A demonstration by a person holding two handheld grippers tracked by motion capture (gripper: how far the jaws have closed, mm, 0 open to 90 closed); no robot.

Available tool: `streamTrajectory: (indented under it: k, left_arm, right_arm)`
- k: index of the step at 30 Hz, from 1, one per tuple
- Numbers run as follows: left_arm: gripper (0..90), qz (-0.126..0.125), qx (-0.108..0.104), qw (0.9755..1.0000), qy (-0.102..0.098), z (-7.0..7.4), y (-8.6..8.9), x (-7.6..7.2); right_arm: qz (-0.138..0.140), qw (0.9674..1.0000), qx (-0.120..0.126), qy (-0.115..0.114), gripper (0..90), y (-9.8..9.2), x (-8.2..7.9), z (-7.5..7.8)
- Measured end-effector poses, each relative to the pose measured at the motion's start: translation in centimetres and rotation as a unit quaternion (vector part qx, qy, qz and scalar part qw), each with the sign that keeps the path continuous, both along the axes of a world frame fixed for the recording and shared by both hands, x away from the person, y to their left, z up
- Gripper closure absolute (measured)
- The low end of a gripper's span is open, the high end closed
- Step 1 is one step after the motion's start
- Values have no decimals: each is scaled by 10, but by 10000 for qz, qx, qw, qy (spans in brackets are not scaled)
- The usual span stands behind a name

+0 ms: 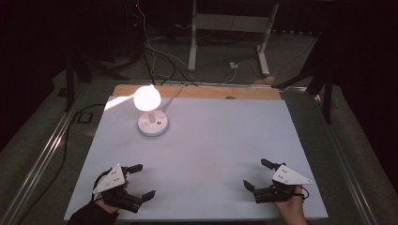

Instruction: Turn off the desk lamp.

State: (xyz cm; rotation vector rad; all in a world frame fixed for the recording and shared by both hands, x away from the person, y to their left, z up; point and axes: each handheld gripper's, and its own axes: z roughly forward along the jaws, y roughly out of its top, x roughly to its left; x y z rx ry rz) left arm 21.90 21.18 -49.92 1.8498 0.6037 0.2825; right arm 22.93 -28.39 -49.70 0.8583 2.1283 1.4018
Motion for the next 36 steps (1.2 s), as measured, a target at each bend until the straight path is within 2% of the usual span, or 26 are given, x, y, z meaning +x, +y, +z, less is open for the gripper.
streamTrajectory:
  k: [2,9,20,31,33,36]
  left_arm:
    - [3,-5,19,10000,-3,0,0,0]
    - [3,12,105,9999,-17,0,-2,-1]
    - [3,-132,204,9997,87,3,-5,-2]
    - [3,-62,182,9998,31,14,-8,1]
    - [4,-60,171,9998,71,16,-9,3]
    - [3,-63,242,9997,57,18,-11,4]
  right_arm:
    - [7,10000,-19,-56,0,0,-1,1]
    - [1,10000,12,-43,0,0,-1,0]
    - [3,10000,49,-45,0,0,-3,1]
    - [-3,9999,130,-46,0,-1,-5,2]
    - [-7,9999,140,-43,0,-1,-5,2]
    - [-5,9999,141,-36,0,-1,-5,2]
